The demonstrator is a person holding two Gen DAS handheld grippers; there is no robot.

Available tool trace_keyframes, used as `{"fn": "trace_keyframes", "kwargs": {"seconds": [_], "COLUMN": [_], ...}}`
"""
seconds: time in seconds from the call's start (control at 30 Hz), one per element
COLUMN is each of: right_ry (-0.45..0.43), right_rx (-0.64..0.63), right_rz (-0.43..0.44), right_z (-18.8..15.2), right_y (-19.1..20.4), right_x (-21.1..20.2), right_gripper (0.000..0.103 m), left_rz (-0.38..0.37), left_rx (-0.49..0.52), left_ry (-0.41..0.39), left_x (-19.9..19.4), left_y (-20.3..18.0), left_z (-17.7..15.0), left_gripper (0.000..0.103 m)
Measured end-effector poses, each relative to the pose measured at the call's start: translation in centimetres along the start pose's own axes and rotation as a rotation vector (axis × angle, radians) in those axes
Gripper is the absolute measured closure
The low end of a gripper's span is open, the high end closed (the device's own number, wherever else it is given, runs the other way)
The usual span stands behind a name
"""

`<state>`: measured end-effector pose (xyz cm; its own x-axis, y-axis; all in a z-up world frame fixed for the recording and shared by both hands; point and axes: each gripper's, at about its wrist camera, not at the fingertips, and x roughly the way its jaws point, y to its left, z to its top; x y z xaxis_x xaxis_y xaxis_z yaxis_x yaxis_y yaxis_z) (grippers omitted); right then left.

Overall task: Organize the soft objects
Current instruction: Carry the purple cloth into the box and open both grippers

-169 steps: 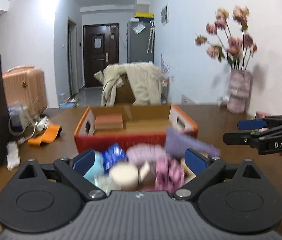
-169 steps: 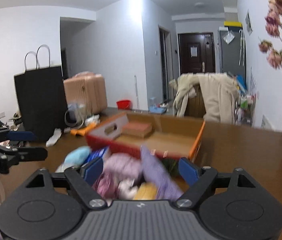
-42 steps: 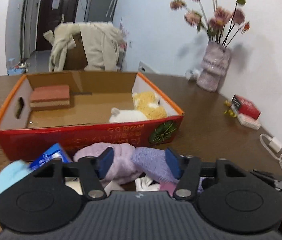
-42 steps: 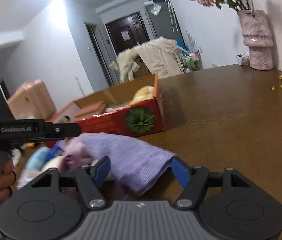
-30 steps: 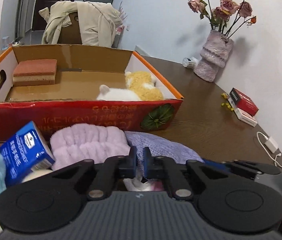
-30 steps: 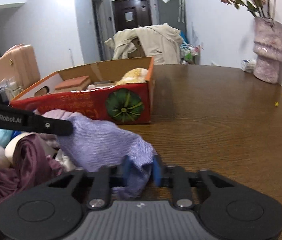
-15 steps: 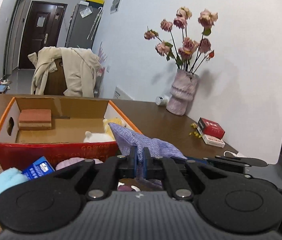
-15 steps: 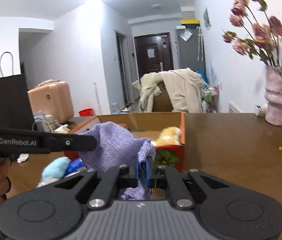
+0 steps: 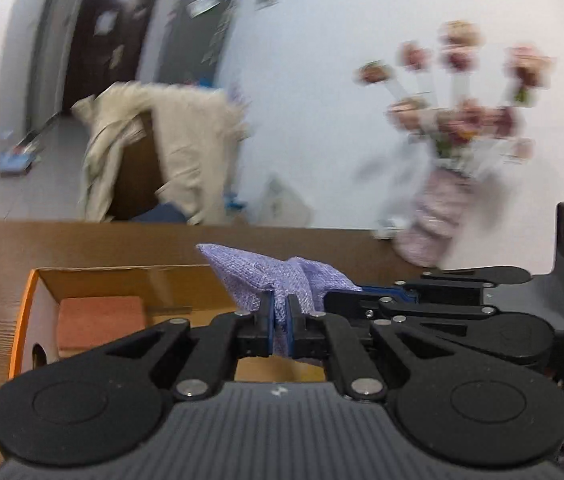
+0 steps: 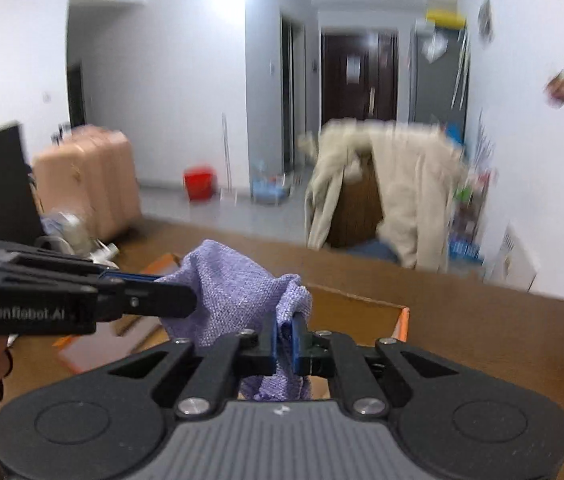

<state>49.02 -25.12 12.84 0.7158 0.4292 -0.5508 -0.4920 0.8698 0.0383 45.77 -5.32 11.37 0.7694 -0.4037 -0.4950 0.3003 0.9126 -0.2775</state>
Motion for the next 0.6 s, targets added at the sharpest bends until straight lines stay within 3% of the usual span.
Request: {"fn": "trace_keyframes", "kwargs": {"seconds": [0.13,0.23,0.3,0.4,0.47,0.6], "right_ry": [0.130,0.214,0.273,0.282,0.267,0.192], "right_rx": [0.038,0.075,0.041,0.029,0.045,0.027], "right_rz": [-0.014,-0.017,-0.042,-0.039,-0.017,-0.047], "right_z": [2.0,2.2,1.6,1.0,1.0,2.5], "right_y": [-2.0,-2.4,-1.6,-1.1,-1.2,-1.7], "right_x": [8.4,13.6,15.7,16.2,15.4,11.7], "right_gripper": [0.096,0.093,0.086,0.082,0.072,0.068], "left_rz": [0.076,0.150,0.148,0.163,0.136,0.130], "left_rx": [-0.056,-0.014,0.003,-0.003,-0.002,0.039], "left_ry": [0.076,0.159,0.193,0.150,0.142,0.080], "left_x": [6.6,10.3,10.9,9.4,8.0,3.4], "left_y": [3.4,4.9,5.9,6.5,6.4,5.1], "left_z": [0.7,-0.2,-0.7,-0.5,-0.1,0.7], "left_gripper": [0.097,0.092,0.072,0.054,0.049,0.038]}}
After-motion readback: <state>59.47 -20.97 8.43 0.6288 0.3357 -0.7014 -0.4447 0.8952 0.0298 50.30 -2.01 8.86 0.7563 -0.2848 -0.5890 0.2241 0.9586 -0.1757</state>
